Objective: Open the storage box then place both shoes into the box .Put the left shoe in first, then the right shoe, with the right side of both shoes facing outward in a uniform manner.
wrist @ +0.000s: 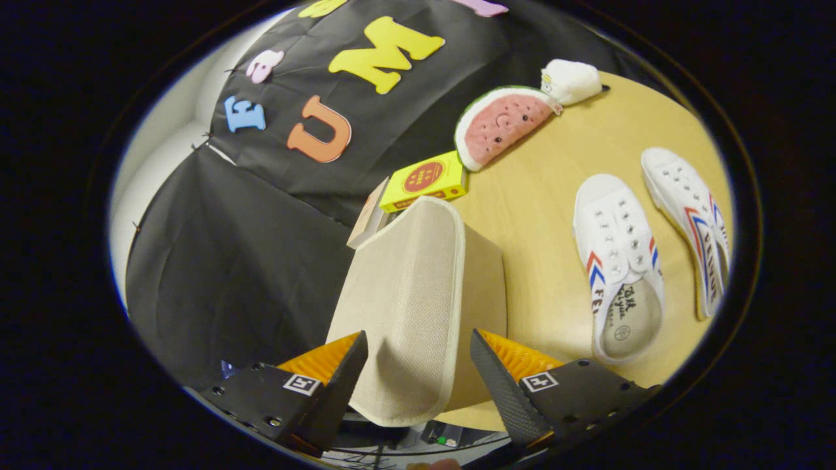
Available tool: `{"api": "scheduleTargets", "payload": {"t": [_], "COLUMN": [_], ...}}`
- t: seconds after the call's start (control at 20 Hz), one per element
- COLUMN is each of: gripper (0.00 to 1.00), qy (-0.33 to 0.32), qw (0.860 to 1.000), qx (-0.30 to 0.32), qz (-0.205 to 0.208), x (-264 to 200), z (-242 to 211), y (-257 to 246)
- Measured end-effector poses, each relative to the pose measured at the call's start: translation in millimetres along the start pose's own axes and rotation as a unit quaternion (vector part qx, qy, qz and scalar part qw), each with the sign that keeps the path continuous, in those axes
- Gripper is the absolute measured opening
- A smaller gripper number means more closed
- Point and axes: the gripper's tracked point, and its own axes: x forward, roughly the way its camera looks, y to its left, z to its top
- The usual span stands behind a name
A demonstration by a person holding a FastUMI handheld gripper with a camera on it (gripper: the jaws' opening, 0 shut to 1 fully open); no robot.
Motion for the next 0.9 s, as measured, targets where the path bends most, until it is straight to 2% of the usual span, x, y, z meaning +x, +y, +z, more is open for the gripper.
{"api": "scheduleTargets", "payload": {"t": [0.15,0.3,0.35,0.4,0.45,0.55,0.65,0.8,0.9], "gripper": [0.95,0.94,0.87,0.74,0.73,0.44,0.15,0.01,0.0], "qy": [0.018,0.025,0.023,0.032,0.031,0.015,0.01,0.019,0.018], "qw": [0.999,0.998,0.998,0.998,0.998,0.998,0.996,0.997,0.999], "qx": [0.037,0.044,0.044,0.049,0.053,0.068,0.086,0.065,0.042], "qz": [0.02,0.036,0.03,0.033,0.028,0.011,0.025,0.027,0.022], "x": [7.7,6.8,0.9,-1.5,-8.0,-16.8,-24.7,-28.1,-32.2], "z": [1.9,6.0,11.1,10.3,11.7,20.3,26.9,29.1,31.8], "y": [-0.7,6.5,4.6,6.3,4.5,-2.5,4.5,16.4,28.1]}}
